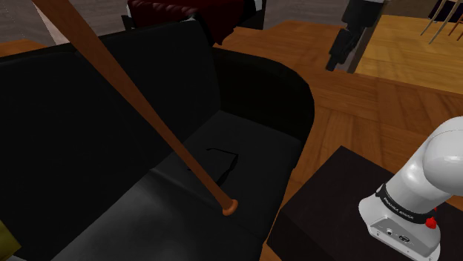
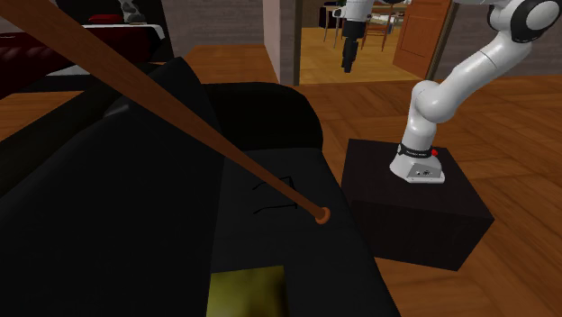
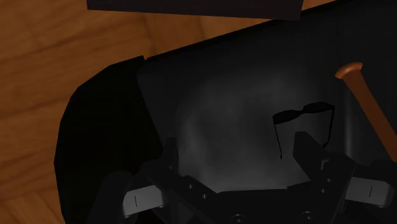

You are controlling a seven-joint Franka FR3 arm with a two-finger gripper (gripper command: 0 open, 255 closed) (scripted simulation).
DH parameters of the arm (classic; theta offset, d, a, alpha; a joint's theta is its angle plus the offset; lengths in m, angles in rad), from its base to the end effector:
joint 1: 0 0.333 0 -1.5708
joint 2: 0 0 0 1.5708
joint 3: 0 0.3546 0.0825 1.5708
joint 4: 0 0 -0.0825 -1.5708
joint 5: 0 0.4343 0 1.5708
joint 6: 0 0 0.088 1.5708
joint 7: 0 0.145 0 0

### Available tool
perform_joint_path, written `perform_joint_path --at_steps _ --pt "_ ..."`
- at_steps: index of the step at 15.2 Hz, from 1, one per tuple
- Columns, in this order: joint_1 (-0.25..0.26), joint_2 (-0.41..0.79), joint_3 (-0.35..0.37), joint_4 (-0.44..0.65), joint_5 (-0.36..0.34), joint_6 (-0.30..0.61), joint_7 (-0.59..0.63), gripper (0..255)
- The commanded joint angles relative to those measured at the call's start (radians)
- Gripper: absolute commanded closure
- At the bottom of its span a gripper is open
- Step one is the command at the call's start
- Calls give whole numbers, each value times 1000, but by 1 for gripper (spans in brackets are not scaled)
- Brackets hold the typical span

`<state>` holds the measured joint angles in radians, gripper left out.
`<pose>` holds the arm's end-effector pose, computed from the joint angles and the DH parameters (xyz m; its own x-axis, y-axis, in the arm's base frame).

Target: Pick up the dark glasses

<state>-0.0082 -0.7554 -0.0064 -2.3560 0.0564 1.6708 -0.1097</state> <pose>0.3515 0.0020 0.5790 0.9930 0.0906 0.0762 0.0948 -0.9941 -0.0527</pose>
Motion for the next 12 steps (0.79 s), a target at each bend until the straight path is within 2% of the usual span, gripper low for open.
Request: perform_joint_path --at_steps 1,12 --pt "0 0 0 0 0 0 0 0" --pt "66 228 154 -70 78 305 131 0"
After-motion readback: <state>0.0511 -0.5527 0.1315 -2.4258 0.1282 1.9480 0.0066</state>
